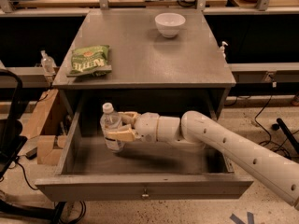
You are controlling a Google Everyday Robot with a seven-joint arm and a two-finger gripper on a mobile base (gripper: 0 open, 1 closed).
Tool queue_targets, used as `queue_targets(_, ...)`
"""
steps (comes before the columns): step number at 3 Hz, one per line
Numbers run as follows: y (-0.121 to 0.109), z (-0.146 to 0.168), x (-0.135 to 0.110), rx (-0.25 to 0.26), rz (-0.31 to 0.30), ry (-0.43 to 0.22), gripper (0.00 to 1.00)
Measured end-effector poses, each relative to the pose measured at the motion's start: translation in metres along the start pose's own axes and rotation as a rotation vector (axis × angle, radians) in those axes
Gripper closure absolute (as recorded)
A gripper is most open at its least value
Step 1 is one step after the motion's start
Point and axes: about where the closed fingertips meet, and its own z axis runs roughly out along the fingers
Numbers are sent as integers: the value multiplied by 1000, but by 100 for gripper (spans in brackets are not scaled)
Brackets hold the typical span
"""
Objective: Place blue plastic bottle into top drawer
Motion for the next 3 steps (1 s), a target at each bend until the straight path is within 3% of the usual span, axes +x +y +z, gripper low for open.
queue_targets(1, 2, 2, -1, -5, -1, -1, 20)
queue_targets(2, 3, 4, -1, -9, -1, -1, 0)
queue_targets(3, 3, 4, -1, -9, -1, -1, 0)
